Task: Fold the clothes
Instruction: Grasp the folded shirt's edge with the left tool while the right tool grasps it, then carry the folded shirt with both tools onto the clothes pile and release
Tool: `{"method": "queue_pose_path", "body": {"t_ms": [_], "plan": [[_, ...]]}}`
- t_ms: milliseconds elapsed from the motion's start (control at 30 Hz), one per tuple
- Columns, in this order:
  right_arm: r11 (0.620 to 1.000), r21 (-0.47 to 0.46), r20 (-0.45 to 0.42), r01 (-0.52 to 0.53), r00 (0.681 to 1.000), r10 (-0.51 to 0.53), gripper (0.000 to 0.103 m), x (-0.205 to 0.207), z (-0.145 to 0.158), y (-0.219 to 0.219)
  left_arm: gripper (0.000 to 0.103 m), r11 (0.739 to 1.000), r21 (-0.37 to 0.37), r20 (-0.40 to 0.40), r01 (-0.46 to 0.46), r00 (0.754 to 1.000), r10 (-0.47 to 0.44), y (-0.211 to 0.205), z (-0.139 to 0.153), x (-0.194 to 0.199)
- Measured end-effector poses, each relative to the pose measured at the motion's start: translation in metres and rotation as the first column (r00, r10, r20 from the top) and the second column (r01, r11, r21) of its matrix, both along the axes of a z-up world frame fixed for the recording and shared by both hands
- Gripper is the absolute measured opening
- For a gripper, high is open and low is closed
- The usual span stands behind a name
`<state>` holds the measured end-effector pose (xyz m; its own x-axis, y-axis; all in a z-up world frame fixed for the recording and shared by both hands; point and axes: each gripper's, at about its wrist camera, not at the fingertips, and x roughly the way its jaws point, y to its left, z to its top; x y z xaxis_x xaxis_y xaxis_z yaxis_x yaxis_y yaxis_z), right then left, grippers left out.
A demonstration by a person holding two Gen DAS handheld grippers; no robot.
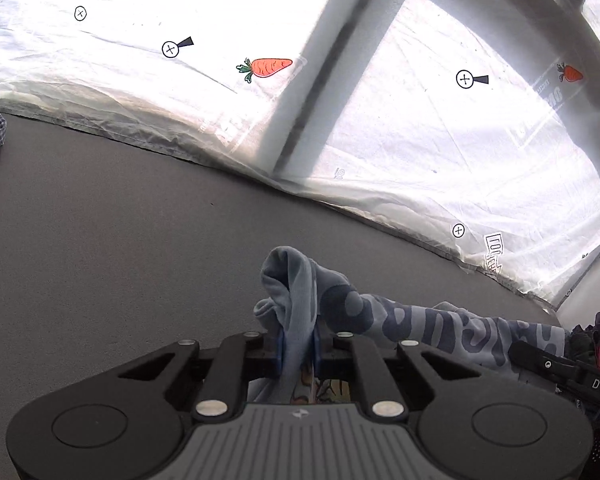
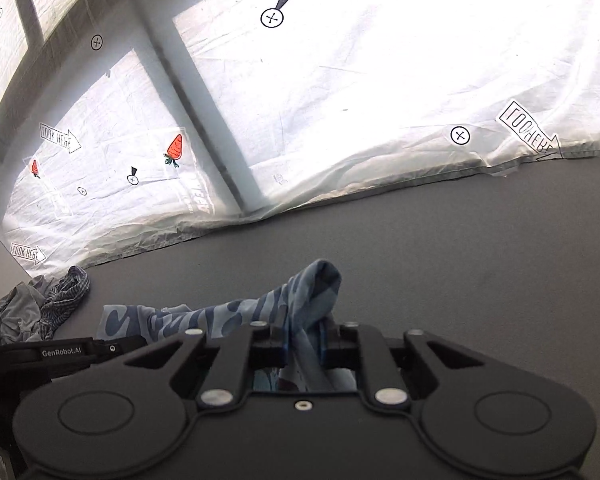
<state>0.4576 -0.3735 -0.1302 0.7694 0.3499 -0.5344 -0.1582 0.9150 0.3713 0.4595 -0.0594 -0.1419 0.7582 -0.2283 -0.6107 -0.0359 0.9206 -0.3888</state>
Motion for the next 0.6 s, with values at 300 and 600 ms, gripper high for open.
{"method": "queue_pose_path", "body": {"t_ms": [300, 600], "plan": [[0.997, 0.025, 0.187, 0.067, 0.980, -0.071, 0.013, -0.095, 0.070, -0.016, 0.014, 0.999, -0.002, 0.217, 0.040, 0.975, -0.039, -0.018, 0.081, -0.081], [0.982, 0.013, 0.316, 0.190, 0.931, -0.185, 0.013, -0.168, 0.126, -0.031, 0.014, 0.977, -0.019, 0.303, 0.212, 0.933, -0.197, -0.038, 0.128, -0.106]]}}
